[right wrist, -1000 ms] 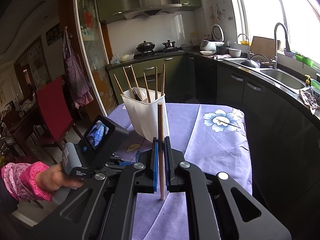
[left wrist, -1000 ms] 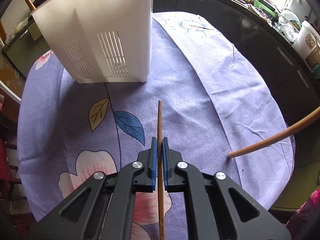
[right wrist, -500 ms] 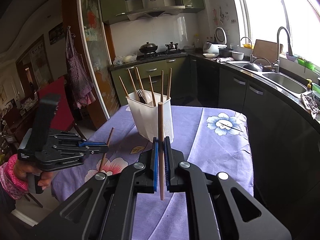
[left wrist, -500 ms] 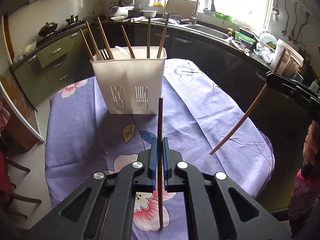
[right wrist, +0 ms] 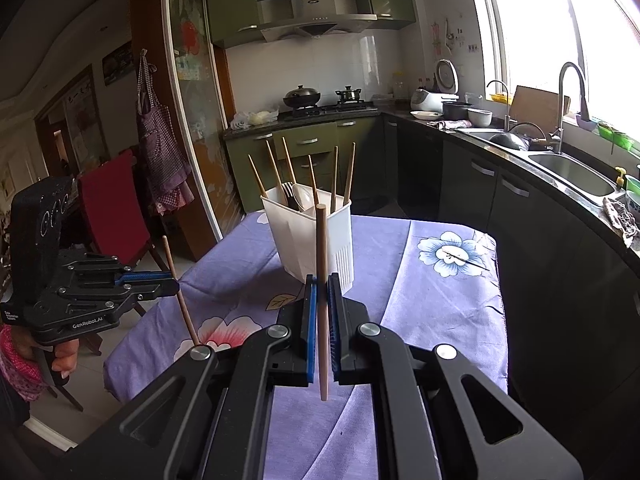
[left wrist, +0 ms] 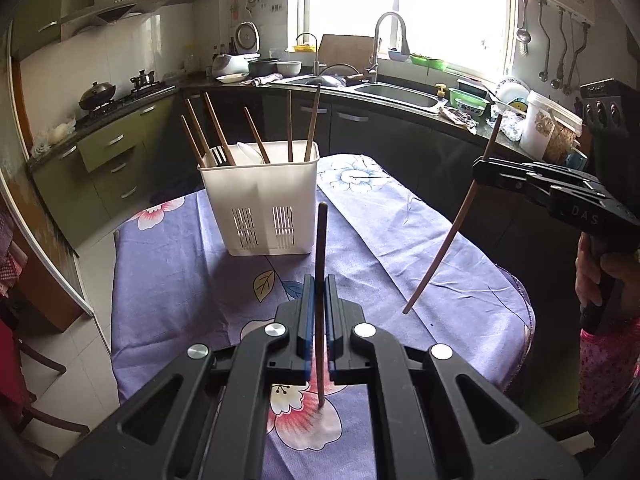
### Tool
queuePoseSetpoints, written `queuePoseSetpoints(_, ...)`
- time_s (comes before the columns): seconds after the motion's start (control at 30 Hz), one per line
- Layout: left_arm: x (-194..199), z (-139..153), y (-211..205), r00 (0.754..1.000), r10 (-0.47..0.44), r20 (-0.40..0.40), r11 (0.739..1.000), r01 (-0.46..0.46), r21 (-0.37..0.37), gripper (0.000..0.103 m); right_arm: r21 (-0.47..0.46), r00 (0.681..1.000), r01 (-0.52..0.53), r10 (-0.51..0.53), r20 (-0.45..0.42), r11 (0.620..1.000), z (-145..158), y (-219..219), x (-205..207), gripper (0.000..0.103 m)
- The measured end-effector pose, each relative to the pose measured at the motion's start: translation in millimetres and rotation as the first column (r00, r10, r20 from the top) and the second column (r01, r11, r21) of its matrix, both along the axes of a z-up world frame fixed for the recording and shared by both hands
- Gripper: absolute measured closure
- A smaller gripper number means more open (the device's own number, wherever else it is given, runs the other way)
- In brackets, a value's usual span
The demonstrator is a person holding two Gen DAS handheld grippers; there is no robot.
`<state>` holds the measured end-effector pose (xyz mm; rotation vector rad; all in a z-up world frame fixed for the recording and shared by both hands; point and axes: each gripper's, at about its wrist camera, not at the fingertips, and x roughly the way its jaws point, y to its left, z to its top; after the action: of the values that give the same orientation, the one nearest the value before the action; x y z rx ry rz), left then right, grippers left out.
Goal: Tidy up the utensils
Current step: 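Carry both held chopsticks up over the white caddy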
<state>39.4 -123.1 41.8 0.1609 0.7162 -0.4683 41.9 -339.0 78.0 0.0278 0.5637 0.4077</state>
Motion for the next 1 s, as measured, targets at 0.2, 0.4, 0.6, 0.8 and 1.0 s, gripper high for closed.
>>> queuePoseSetpoints(0.2,-1,3,5,1.000,0.002,0.007,1.000,-0.002,-0.019,0.098,0.001,1.000,0.000,0.000,0.002,1.000,0,0,0,0.097)
queuePoseSetpoints(0.4,-3,12,11,1.000,0.005,0.022,0.999,-0.004,-0.037,0.098,0.004,1.000,-0.002,0.002,0.009,1.000,2,-3,0,0.097)
queuePoseSetpoints(0.6,-4,22,16,0.999,0.015,0.044,0.999,-0.013,-0.043,0.098,0.000,1.000,-0.010,0.010,0.013,1.000,5,1,2,0.097)
queuePoseSetpoints(0.8,-2,32,22,0.998,0.024,0.056,0.998,-0.021,-0.055,0.098,0.002,1.000,-0.022,0.022,0.022,1.000,11,3,2,0.097)
queuePoseSetpoints(1.0,7,59,30,0.995,0.035,0.092,0.997,-0.028,-0.072,0.098,0.009,0.998,-0.025,0.024,0.056,1.000,33,8,11,0.096)
